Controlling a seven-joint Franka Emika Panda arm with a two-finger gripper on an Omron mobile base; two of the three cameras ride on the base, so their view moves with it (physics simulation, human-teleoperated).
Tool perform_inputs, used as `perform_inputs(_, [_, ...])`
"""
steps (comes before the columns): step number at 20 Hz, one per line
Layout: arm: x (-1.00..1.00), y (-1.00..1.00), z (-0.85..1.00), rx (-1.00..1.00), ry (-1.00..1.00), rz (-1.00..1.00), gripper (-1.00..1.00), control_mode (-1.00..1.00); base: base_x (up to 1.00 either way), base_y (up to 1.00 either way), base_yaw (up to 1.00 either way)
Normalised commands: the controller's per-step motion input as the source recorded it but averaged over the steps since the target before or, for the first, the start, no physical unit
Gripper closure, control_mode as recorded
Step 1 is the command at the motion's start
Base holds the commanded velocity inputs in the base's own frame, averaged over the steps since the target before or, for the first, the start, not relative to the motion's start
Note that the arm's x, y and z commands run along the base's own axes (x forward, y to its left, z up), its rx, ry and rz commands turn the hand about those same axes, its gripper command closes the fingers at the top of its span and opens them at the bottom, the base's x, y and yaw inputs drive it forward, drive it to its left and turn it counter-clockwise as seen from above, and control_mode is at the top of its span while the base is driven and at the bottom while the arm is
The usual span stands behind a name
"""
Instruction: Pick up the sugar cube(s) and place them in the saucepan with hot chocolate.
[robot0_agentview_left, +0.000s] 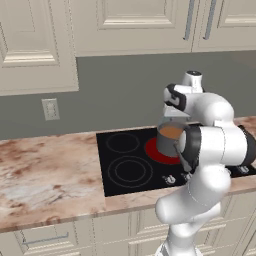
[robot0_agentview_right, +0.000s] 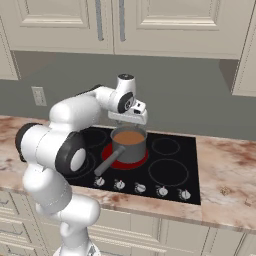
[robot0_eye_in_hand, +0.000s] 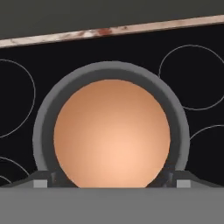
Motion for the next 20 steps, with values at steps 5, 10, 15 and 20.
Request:
perform_inputs(5, [-0.44,-0.17,0.18,0.09,-0.11,0.00,-1.00,-1.00,0.00,0.00,0.00])
perform_inputs(10, [-0.23,-0.19,0.05,0.05,-0.03,0.00,-1.00,-1.00,0.00,0.00,0.00])
perform_inputs(15, [-0.06,-0.28,0.00,0.01,0.00,0.00,-1.00,-1.00,0.00,0.00,0.00])
perform_inputs(20, [0.00,-0.30,0.00,0.00,0.00,-0.01,-1.00,-1.00,0.00,0.00,0.00])
